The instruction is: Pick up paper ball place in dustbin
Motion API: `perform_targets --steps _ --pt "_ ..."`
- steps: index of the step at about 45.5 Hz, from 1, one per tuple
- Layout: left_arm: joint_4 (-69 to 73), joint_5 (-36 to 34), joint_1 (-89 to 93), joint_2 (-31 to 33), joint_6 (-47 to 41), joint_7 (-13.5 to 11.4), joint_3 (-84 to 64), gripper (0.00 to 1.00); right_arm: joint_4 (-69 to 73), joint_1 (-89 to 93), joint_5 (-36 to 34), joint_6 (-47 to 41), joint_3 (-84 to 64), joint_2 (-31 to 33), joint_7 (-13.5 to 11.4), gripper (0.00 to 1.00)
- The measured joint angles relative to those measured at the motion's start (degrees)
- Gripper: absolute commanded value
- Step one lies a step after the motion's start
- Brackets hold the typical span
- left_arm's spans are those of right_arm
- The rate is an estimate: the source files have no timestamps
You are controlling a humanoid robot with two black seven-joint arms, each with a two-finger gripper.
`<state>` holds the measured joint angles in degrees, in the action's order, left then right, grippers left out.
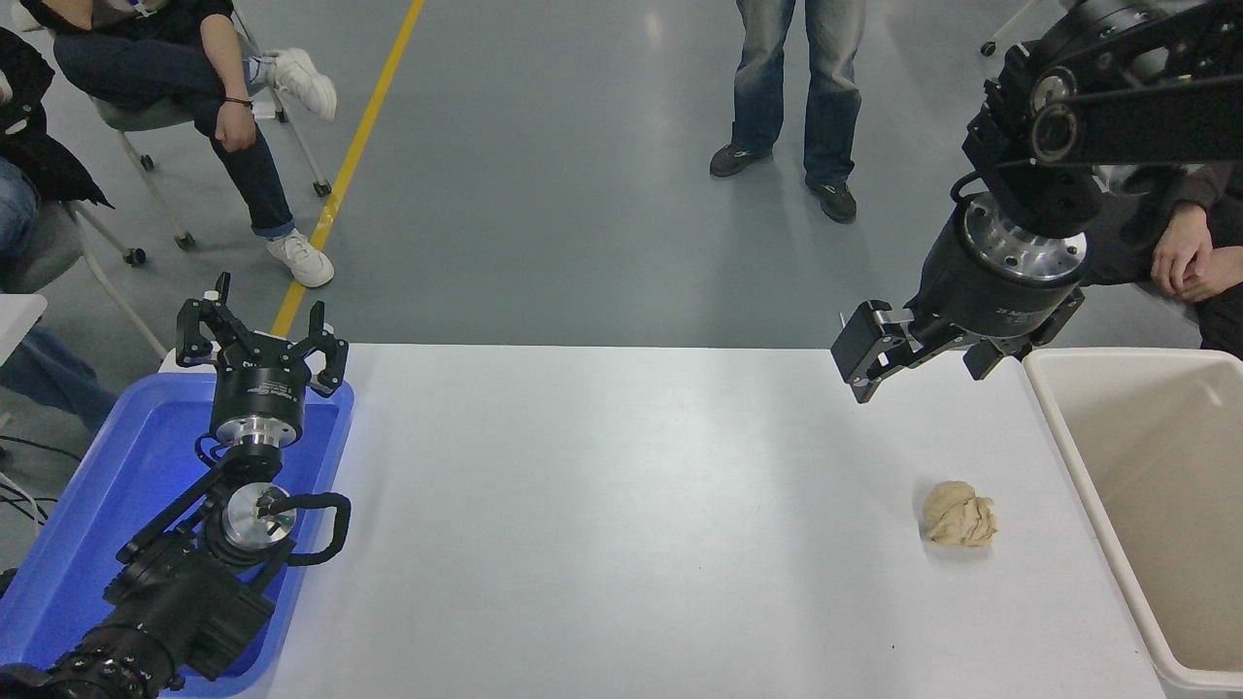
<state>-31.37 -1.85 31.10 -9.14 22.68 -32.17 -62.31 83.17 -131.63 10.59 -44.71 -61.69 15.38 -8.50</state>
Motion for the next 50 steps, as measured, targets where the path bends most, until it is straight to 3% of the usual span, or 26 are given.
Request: perform_targets --steps 30,50 --pt "0.0 0.0 0.0 0.0 0.0 0.0 0.0 0.99 -3.7 4.9 2.3 0.7 -0.5 1.6 -0.3 1.00" --pt "0.0 0.0 0.0 0.0 0.0 0.0 0.0 0.99 -11.1 17.2 12.5 3.1 1.0 8.5 -0.4 1.00"
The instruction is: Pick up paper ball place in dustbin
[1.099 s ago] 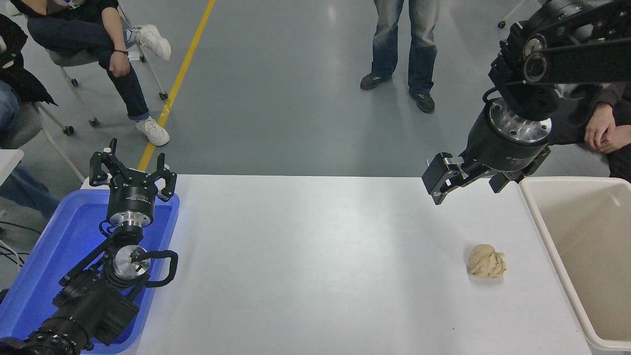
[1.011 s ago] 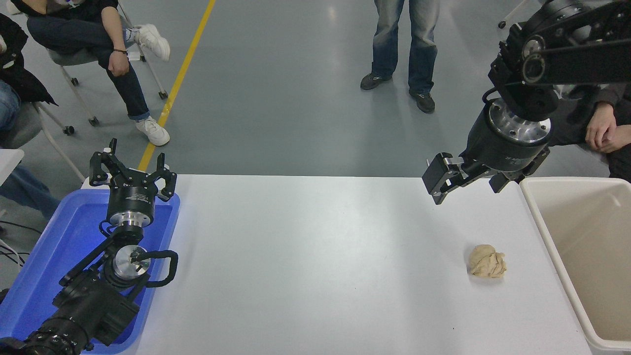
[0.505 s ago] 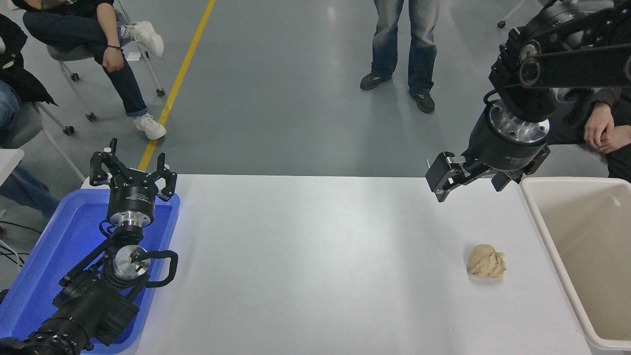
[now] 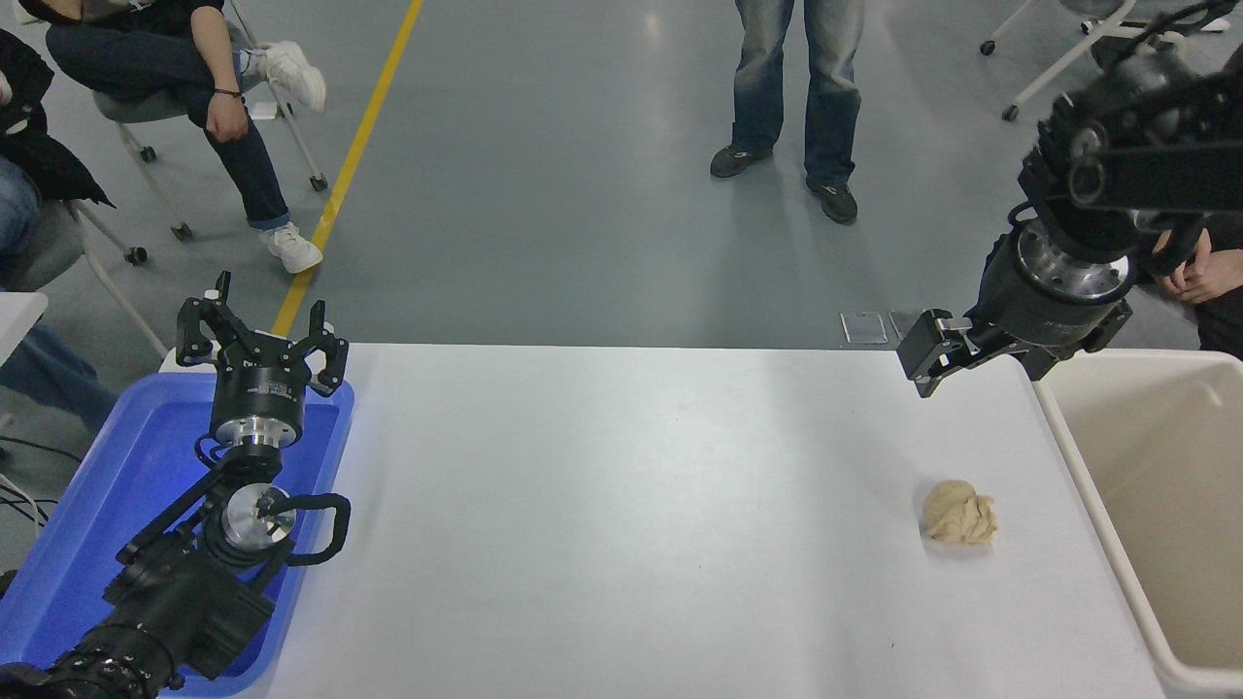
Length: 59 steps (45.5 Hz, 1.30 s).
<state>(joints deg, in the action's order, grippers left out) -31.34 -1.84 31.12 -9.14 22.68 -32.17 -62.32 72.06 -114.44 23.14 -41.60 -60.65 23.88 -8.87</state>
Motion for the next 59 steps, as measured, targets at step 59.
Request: perform_targets --steps 59 --pt "0.0 0.0 0.0 0.0 0.0 0.0 0.0 0.99 -32.3 51.8 18.0 19.0 27.3 -2.1 0.3 0.89"
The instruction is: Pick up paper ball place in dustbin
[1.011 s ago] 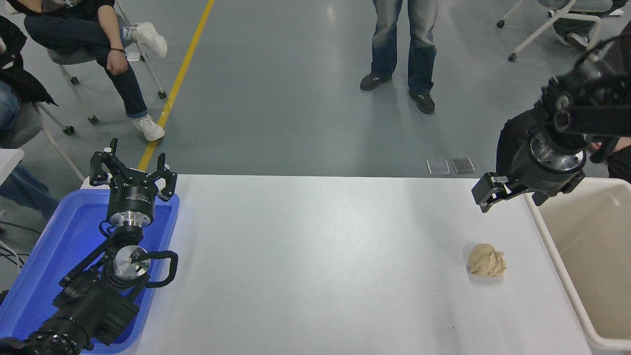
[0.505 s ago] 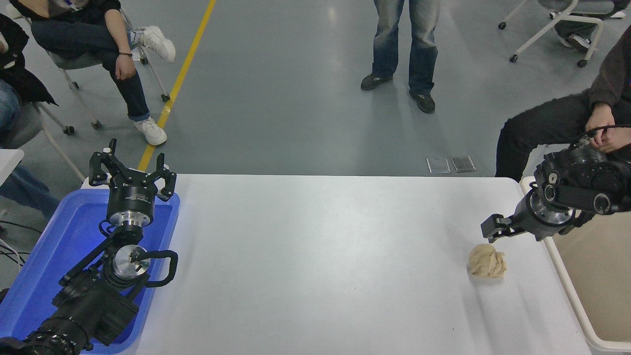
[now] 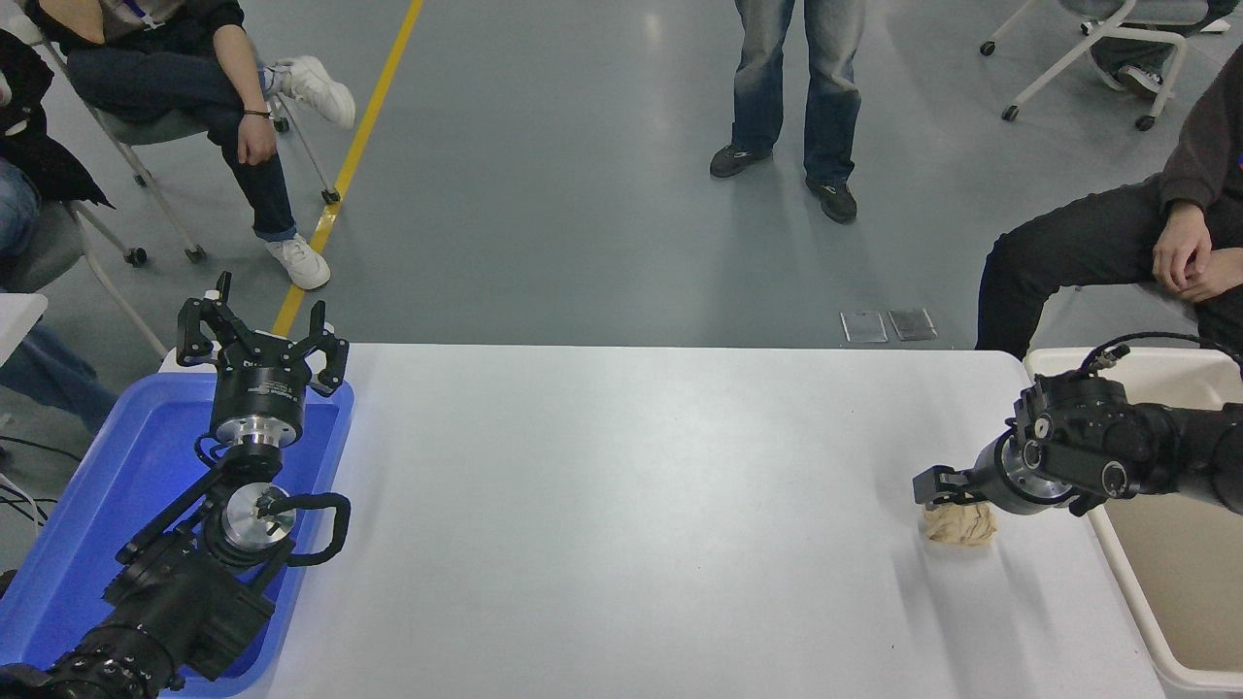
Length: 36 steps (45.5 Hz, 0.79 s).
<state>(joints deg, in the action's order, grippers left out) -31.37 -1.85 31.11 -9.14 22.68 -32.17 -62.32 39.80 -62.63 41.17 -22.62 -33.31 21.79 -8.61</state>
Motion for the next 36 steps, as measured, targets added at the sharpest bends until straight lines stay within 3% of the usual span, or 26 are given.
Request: perform_targets --steps 4,9,14,17,20,36 --pt "0.0 0.0 0.0 0.0 0.0 0.0 0.0 0.99 -1.0 1.1 0.1 0.9 0.4 -0.5 0.0 0.67" --pt "0.0 0.0 0.0 0.0 0.0 0.0 0.0 0.99 -2.1 2.2 0.1 1.8 0.8 -0.9 0.0 0.46" --pt "0.0 0.0 0.0 0.0 0.0 0.0 0.0 0.99 -3.0 3.0 0.1 2.5 1.0 -1.2 0.1 0.35" --pt "0.0 0.0 0.0 0.0 0.0 0.0 0.0 0.99 -3.4 3.4 0.1 3.0 1.1 -1.4 0.1 0.12" --pt "0.0 0.0 0.0 0.0 0.0 0.0 0.0 0.99 -3.7 3.7 0.1 3.4 1.2 -1.5 0.2 0.00" --pt "0.0 0.0 0.0 0.0 0.0 0.0 0.0 0.99 -2.2 2.1 -0.1 2.9 1.6 -1.0 0.5 0.00"
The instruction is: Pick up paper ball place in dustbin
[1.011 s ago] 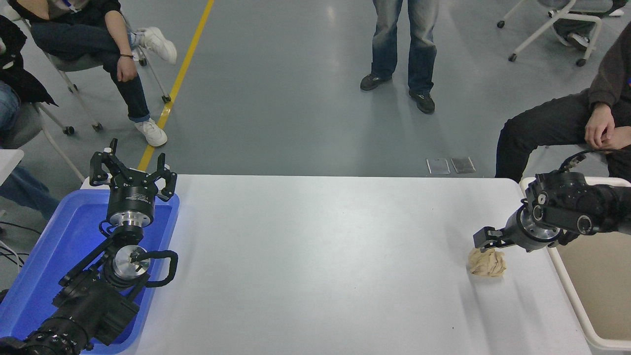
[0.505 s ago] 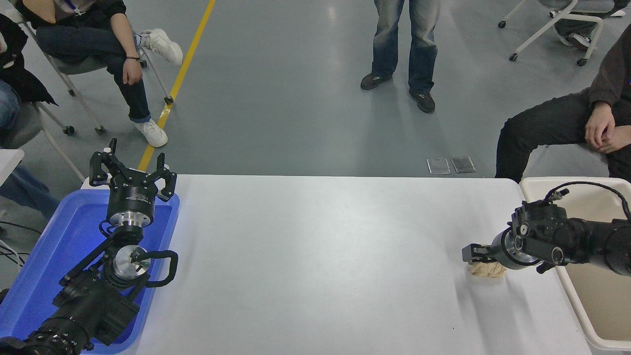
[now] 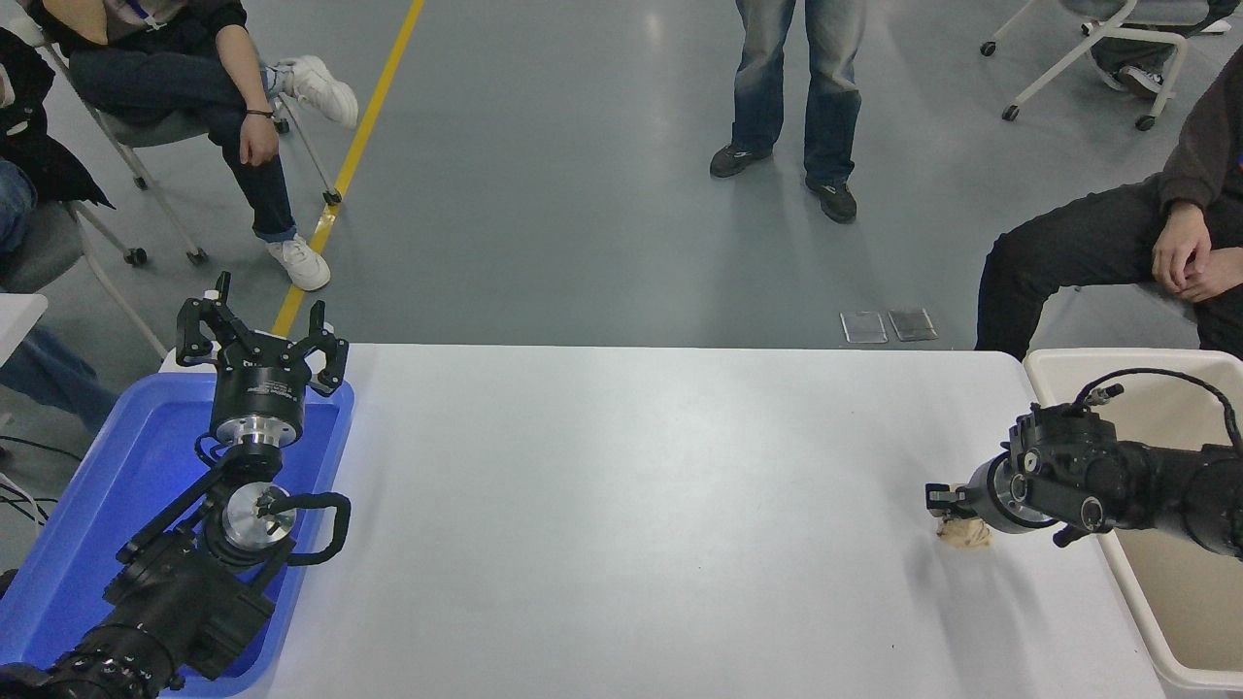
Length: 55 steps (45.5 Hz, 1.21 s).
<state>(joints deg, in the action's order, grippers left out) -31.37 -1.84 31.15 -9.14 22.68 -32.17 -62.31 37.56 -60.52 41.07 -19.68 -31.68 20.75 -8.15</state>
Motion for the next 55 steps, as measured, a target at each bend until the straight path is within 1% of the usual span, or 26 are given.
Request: perform_targets --steps 5,12,17,24,30,37,55 --pt "0.0 0.0 0.0 0.0 0.0 0.0 0.0 0.99 3.4 -3.6 0.0 -1.2 -0.8 2.7 0.0 0.00" --pt "0.0 0.0 0.0 0.0 0.0 0.0 0.0 0.99 10.7 -12.3 0.0 -3.2 -4.7 8.2 0.0 0.00" --pt "0.0 0.0 0.0 0.0 0.0 0.0 0.0 0.99 17.1 -21.3 -0.1 -5.1 -9.7 12.2 0.0 0.00" --pt "0.0 0.0 0.0 0.0 0.0 0.0 0.0 0.99 24.8 -35.1 -0.4 -8.4 -18.2 15.5 0.0 0.00" --pt "0.0 0.0 0.0 0.0 0.0 0.0 0.0 0.99 29.8 -46.1 -0.6 -11.8 -24.3 16.9 0.1 0.00" --pt "0.0 0.0 0.0 0.0 0.0 0.0 0.0 0.99 33.5 -54.9 -0.8 -15.5 -28.0 17.4 0.0 0.00" --pt "0.0 0.0 0.0 0.0 0.0 0.0 0.0 0.99 36.8 -63.9 -0.8 -19.2 -31.8 17.8 -0.5 0.00"
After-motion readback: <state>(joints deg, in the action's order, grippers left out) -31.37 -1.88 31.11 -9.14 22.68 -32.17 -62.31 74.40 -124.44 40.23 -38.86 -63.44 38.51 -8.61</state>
